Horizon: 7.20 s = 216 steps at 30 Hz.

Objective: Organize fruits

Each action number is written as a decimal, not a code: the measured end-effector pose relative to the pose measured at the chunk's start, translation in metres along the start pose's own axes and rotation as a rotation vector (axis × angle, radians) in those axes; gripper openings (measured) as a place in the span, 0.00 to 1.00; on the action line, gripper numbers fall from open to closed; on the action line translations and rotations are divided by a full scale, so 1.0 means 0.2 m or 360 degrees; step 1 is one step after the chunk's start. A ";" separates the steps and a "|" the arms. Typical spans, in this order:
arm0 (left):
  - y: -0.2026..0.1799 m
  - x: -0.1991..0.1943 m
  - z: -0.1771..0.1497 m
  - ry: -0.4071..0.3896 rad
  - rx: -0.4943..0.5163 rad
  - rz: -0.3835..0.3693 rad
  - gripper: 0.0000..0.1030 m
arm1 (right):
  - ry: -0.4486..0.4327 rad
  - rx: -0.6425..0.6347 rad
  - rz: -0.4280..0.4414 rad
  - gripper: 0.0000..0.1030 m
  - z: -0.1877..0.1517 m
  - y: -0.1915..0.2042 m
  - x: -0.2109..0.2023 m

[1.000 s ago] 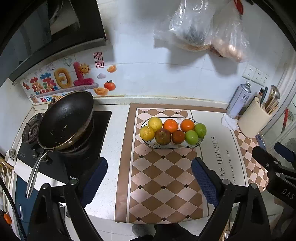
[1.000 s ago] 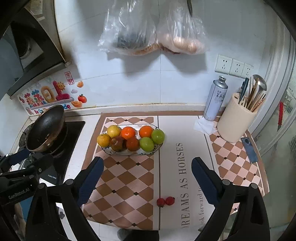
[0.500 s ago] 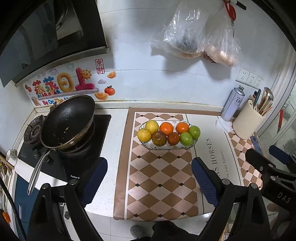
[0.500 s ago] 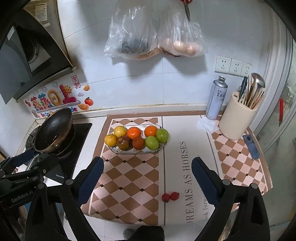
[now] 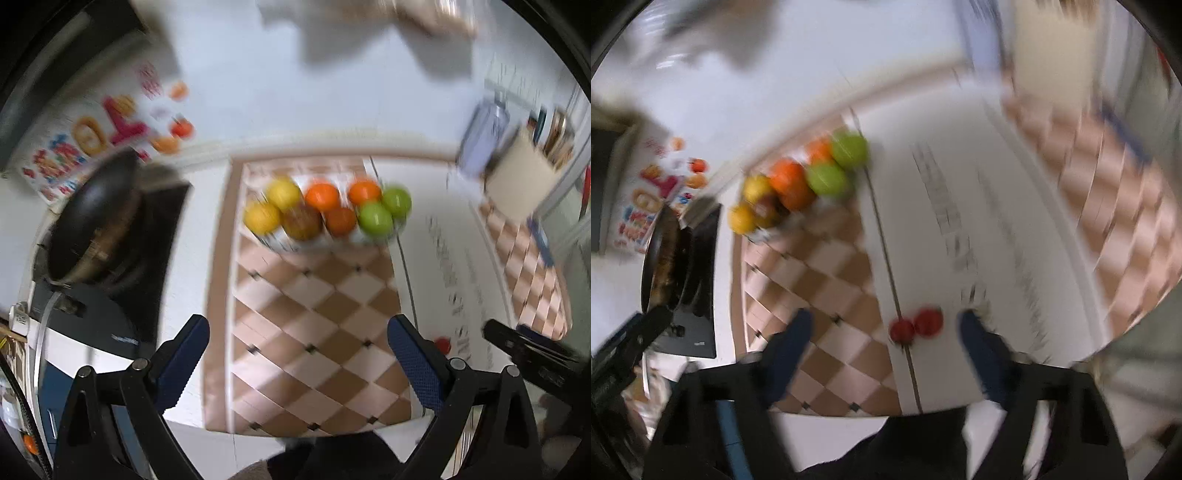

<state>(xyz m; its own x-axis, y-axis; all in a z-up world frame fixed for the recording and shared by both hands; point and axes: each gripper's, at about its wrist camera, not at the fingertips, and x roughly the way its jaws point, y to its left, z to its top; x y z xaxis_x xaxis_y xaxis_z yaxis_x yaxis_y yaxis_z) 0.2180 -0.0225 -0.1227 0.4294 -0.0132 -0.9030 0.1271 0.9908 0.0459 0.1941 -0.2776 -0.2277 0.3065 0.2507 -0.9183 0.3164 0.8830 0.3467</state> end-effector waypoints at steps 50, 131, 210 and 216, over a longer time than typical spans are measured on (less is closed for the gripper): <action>-0.92 0.83 -0.26 0.0767 0.0511 -0.0419 0.26 | 0.0191 0.0189 -0.0121 0.31 0.02 -0.51 0.36; 0.33 0.60 0.34 0.0220 -0.0369 0.0069 0.93 | -0.0165 -0.0559 -0.0235 0.95 0.58 0.57 0.33; 0.20 -0.53 -0.17 -0.0326 -0.0202 0.0138 0.93 | -0.0617 -0.0649 -0.0200 0.99 -0.15 0.68 -0.74; 0.19 -0.50 -0.13 -0.0324 -0.0194 0.0138 0.93 | -0.0606 -0.0651 -0.0203 0.99 -0.12 0.68 -0.71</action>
<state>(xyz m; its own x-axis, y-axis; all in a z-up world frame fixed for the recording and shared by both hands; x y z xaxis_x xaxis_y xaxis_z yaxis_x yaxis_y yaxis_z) 0.1563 0.0203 -0.0424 0.6065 0.0580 -0.7929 -0.0214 0.9982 0.0567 0.1722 -0.1835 -0.0541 0.6143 0.0384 -0.7881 0.0221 0.9976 0.0658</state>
